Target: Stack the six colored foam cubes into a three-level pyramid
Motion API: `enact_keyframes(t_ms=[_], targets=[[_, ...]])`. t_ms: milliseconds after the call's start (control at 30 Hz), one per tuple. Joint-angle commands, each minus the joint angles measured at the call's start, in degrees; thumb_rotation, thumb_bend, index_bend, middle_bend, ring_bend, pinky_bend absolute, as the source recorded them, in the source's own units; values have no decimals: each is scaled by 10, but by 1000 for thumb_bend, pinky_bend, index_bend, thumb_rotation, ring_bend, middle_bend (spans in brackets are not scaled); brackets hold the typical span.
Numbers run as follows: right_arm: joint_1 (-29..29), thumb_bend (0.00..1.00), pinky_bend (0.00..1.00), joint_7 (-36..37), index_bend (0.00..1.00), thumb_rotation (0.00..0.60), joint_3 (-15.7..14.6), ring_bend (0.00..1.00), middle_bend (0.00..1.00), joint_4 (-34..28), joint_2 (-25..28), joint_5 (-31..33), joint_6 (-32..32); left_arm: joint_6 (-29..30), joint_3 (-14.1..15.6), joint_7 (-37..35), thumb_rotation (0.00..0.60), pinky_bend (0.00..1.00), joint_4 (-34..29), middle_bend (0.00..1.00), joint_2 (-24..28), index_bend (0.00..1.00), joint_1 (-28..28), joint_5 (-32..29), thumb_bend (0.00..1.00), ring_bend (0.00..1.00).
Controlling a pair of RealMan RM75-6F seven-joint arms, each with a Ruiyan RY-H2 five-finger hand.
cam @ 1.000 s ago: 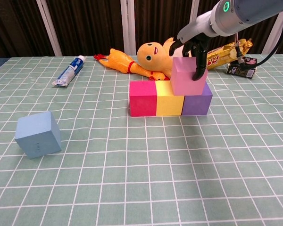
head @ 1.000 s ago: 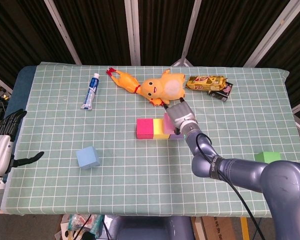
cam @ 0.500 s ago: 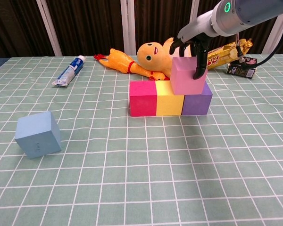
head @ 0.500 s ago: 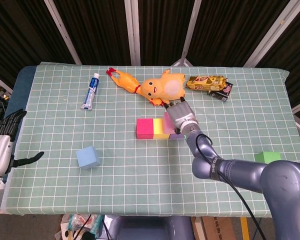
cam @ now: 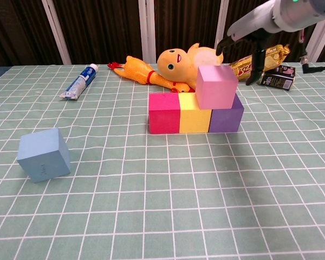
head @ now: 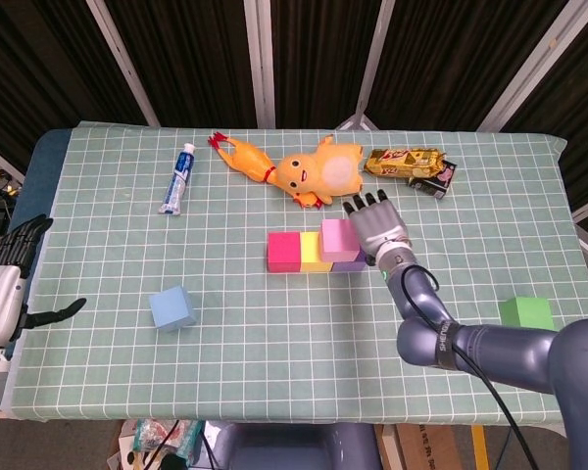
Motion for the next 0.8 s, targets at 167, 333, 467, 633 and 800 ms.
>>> enact_keyframes(t_ms=[167,333,467,633,800], targets=[[-66,273,0,46,0,600,-6,20,0,-58,60,-87,60,1,3,4,600,18,-2,19,-1,0,1,5,109,0],[-161,272,0,120,0,600,-17,3,0,-88,80,-204,143,0,7,14,600,18,-2,19,-5,0,0,10,109,0],[-260,273,0,194,0,600,-32,0,0,-96,79,-324,226,0,11,26,600,18,1,19,-12,0,0,12,109,0],[-379,273,0,293,0,600,-45,0,0,-81,62,-433,321,-5,16,42,600,19,6,18,-23,0,-3,9,109,0],[-473,273,0,357,0,600,-60,0,0,-57,51,-507,378,-6,18,57,600,18,10,18,-36,0,-4,2,109,0]])
